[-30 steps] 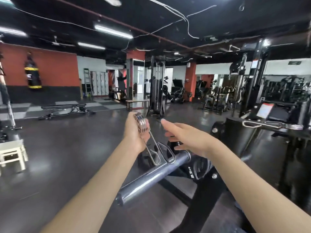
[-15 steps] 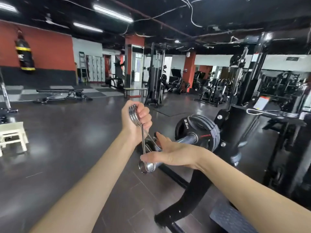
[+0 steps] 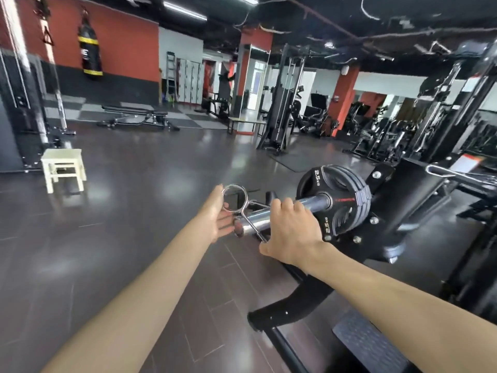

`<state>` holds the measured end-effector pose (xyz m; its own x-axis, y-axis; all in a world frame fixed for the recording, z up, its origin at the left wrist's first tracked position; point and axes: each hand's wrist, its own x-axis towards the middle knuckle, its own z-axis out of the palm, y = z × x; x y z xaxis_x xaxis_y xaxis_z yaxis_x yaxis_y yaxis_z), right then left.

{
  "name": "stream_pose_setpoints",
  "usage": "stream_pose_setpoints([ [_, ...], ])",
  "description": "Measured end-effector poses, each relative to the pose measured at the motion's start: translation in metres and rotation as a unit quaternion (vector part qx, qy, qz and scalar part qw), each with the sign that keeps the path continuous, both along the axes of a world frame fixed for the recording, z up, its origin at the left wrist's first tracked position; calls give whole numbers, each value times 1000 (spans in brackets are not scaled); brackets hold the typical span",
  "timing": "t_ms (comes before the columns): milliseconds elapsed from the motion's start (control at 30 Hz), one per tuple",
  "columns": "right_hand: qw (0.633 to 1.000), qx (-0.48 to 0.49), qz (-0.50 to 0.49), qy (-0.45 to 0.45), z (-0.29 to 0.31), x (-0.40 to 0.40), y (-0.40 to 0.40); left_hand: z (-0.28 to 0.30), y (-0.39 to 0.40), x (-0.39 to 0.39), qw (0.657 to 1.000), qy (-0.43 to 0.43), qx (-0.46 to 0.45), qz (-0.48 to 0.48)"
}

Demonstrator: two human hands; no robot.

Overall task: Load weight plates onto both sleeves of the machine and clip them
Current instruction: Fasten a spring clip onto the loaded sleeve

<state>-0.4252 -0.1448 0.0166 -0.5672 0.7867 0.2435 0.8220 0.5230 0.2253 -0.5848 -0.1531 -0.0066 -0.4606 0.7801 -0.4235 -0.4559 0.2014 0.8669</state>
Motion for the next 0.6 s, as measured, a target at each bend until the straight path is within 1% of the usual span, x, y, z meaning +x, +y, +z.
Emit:
stream_pose_setpoints([
  [67, 998, 41, 22, -47, -6, 1, -3, -18, -4, 6, 999, -38, -24, 18],
  [167, 991, 78, 48, -98, -15, -3, -7, -30, -7, 11, 995, -101, -16, 17],
  [367, 979, 115, 41, -164, -24, -17, -18, -43, 2, 12, 993, -111, 3, 42],
  [467, 971, 130, 43, -194, -21, -20, -21, -43, 0, 11, 994, -104, -8, -16],
  [533, 970, 137, 39, -199, -19, -19, -23, -41, -4, 9, 994, -88, -19, -63],
  [600, 969, 141, 35, -201, -18, -17, -25, -40, -6, 7, 993, -75, -16, -86],
])
